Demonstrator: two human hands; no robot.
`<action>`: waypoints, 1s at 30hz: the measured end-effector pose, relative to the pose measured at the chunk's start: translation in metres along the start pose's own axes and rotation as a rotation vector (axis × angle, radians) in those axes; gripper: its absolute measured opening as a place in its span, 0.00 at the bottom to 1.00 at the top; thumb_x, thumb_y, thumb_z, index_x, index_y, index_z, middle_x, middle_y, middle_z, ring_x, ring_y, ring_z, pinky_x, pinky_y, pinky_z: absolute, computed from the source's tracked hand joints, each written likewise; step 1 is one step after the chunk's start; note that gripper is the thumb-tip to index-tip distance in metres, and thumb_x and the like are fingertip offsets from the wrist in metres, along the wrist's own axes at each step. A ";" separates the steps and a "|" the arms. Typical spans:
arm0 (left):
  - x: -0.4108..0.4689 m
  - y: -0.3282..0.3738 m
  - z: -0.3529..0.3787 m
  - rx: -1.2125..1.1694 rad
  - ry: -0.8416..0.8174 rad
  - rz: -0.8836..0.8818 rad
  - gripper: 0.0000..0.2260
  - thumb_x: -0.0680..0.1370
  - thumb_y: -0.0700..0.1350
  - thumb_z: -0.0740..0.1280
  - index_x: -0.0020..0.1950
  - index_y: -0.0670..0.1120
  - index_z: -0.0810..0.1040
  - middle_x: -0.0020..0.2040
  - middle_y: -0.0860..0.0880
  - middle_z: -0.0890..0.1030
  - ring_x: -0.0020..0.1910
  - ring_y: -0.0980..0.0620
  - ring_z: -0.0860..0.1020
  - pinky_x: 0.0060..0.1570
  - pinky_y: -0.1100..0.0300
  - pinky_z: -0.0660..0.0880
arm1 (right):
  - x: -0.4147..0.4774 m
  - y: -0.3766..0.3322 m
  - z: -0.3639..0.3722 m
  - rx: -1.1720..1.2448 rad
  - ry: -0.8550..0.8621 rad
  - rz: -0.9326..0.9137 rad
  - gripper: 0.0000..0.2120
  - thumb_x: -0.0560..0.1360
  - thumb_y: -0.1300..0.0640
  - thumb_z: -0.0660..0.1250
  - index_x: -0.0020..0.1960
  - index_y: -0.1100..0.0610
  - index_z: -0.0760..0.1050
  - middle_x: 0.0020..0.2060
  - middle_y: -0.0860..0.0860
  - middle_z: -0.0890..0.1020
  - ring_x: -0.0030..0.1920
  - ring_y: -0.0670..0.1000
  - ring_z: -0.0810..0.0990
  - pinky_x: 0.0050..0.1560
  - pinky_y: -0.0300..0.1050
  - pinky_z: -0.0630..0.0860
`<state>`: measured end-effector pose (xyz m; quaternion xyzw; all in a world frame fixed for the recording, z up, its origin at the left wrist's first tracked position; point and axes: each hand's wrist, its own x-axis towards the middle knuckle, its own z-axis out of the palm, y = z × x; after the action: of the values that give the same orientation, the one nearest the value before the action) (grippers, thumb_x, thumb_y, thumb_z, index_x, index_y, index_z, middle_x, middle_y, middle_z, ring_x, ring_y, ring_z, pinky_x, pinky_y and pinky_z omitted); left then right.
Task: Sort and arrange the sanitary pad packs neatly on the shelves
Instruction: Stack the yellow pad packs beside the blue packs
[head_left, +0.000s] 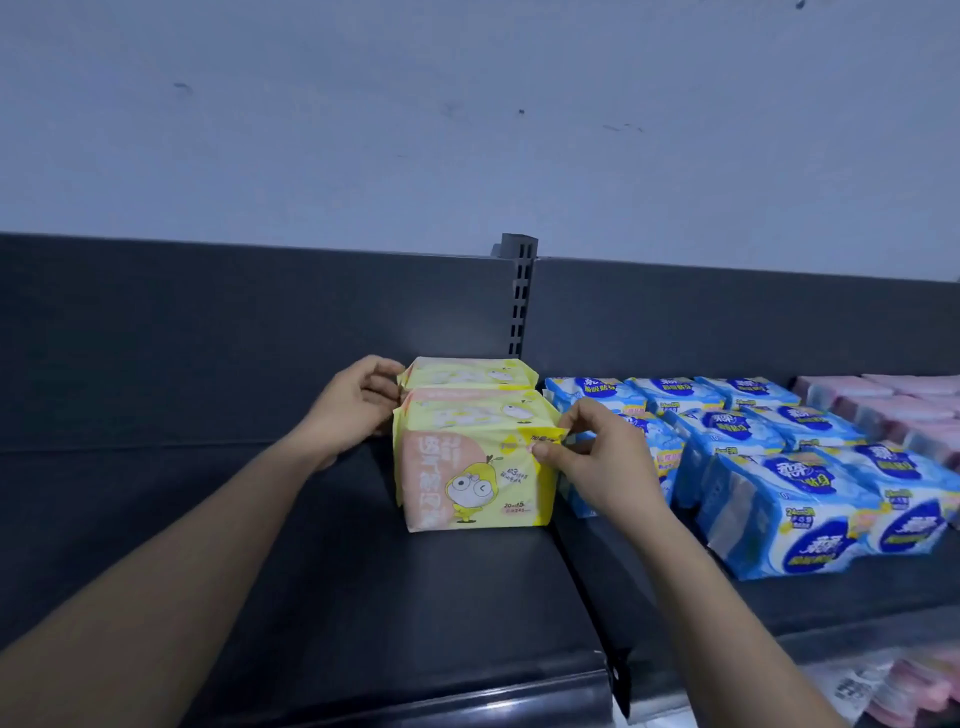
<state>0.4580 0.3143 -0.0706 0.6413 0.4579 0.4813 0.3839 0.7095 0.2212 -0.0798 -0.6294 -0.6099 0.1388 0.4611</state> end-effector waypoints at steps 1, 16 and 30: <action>-0.006 0.002 -0.002 -0.021 -0.035 -0.028 0.18 0.75 0.27 0.62 0.57 0.46 0.76 0.51 0.43 0.79 0.41 0.50 0.76 0.35 0.58 0.73 | 0.000 -0.002 -0.001 -0.021 0.003 -0.013 0.15 0.67 0.51 0.78 0.40 0.49 0.70 0.40 0.47 0.79 0.41 0.53 0.79 0.41 0.48 0.75; -0.046 0.012 0.025 -0.038 -0.398 -0.185 0.38 0.68 0.30 0.75 0.73 0.48 0.65 0.61 0.51 0.81 0.59 0.54 0.80 0.53 0.63 0.77 | -0.005 -0.010 -0.010 -0.280 -0.122 -0.156 0.19 0.77 0.51 0.67 0.65 0.54 0.68 0.55 0.52 0.79 0.55 0.56 0.77 0.51 0.47 0.72; -0.170 0.052 -0.021 0.934 0.113 -0.315 0.37 0.71 0.52 0.75 0.75 0.45 0.63 0.74 0.47 0.68 0.71 0.48 0.67 0.69 0.57 0.64 | -0.057 -0.059 0.028 -0.357 -0.260 -0.752 0.24 0.71 0.50 0.70 0.64 0.57 0.72 0.60 0.52 0.77 0.66 0.57 0.69 0.62 0.52 0.69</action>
<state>0.4287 0.1381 -0.0620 0.6408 0.7361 0.1946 0.0981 0.6381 0.1714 -0.0729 -0.4106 -0.8641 -0.0684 0.2829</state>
